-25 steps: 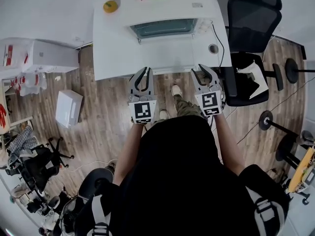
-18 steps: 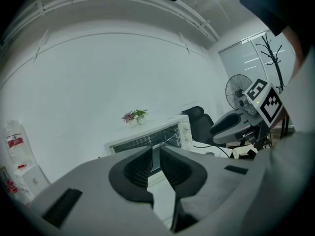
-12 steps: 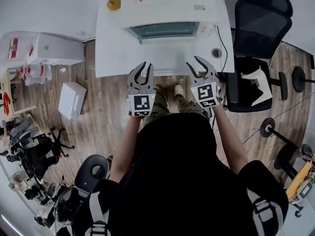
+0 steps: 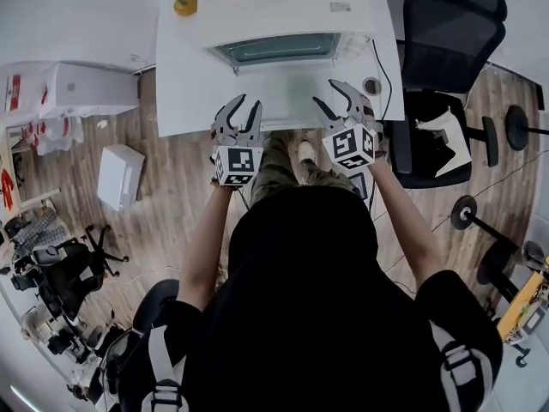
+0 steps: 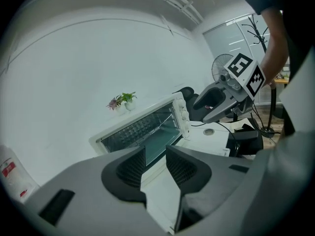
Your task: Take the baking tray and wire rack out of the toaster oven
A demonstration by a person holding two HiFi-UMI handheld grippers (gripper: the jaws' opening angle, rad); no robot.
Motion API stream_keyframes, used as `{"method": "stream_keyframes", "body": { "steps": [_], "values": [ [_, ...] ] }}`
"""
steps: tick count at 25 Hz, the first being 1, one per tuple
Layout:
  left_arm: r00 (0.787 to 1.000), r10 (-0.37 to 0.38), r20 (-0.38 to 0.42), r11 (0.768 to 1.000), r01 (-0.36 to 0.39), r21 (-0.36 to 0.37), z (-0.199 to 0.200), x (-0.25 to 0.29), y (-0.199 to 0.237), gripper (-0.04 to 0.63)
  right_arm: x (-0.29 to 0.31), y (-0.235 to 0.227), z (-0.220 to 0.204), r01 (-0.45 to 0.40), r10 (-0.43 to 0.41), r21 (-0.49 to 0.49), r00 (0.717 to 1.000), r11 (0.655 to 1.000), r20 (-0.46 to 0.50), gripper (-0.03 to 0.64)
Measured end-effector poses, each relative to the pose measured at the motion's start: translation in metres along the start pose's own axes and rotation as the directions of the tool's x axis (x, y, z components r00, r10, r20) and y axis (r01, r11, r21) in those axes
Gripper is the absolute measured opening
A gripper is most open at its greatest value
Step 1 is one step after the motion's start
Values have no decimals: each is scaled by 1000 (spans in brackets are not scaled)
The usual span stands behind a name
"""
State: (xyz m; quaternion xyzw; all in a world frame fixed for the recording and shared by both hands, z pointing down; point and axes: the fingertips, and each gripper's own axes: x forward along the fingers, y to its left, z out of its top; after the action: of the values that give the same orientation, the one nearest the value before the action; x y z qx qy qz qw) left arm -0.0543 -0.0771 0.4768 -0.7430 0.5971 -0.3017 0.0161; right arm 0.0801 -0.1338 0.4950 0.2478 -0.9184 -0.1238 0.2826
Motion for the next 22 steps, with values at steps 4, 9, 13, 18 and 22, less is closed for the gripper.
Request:
{"method": "stream_keyframes", "body": {
  "steps": [4,9,13,18,22],
  "values": [
    [999,-45,-27,997,47,60,-11,17,-2,131,15,-4,-4,-1,-1,-57,999,998,-33,229],
    [993,-86,-79,990,94,106,-28,43,0,158,40,-5,-10,-20,8,-147,997,989,-82,236],
    [987,-115,-111,980,131,149,-40,65,2,168,65,-5,-16,-45,19,-213,992,976,-123,236],
    [977,-155,-144,967,180,180,-53,94,7,173,98,-7,-20,-85,43,-251,985,964,-168,236],
    [971,-176,-162,956,207,206,-59,116,12,173,122,-5,-27,-130,68,-287,974,949,-215,236]
  ]
}}
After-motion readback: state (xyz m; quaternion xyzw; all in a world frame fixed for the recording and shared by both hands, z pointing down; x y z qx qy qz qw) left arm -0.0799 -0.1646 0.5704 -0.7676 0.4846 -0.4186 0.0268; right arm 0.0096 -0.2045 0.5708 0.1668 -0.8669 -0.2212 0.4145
